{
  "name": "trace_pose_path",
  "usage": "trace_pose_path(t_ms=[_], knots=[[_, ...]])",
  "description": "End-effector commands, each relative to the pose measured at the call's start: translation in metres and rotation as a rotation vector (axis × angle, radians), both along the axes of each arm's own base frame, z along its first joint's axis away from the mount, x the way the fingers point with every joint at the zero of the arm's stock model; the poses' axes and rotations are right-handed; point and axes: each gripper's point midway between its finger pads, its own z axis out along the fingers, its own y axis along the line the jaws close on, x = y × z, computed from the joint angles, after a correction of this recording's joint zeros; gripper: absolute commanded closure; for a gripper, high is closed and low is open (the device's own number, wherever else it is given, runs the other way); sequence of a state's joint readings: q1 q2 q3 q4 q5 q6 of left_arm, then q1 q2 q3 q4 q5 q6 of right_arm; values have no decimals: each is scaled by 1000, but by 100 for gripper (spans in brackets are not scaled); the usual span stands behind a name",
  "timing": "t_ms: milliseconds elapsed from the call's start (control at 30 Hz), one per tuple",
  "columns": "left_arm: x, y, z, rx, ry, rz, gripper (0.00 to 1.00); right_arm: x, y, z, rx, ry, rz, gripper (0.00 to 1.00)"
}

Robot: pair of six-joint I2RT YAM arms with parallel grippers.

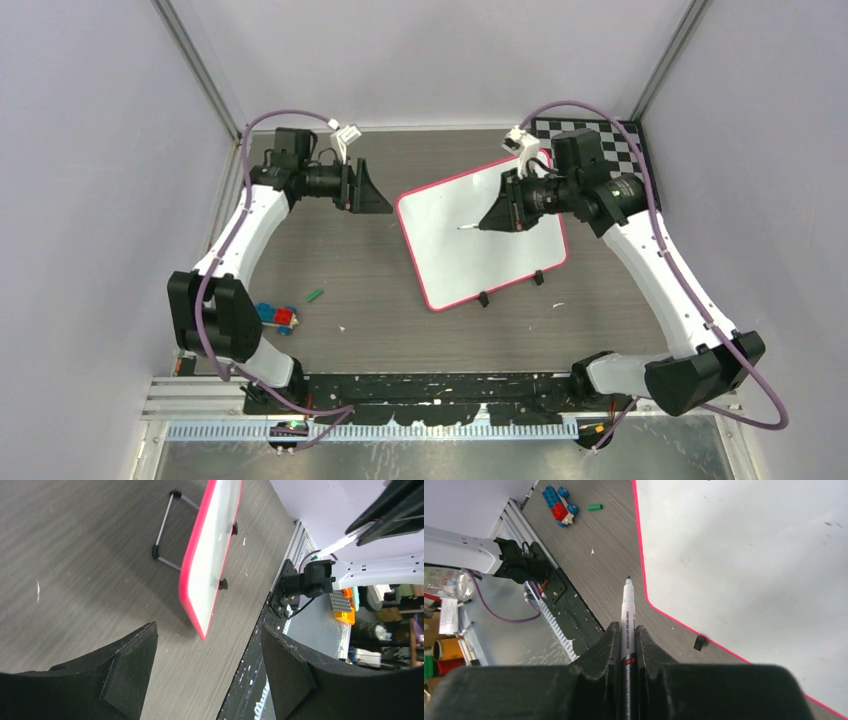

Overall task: Write a sentence on the whiteboard
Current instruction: Move the whiteboard to the center of the board.

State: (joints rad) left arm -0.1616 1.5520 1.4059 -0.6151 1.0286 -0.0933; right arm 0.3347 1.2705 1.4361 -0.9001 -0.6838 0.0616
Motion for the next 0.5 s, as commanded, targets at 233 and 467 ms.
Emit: trace_pose_path(t_ms=[233,467], knots=[[-5,3,-23,-40,33,-16,25,27,56,-8,-48,-128,39,100],[-8,-9,-21,-67,17,-70,26,27,63,-21,-64,-122,59,100]])
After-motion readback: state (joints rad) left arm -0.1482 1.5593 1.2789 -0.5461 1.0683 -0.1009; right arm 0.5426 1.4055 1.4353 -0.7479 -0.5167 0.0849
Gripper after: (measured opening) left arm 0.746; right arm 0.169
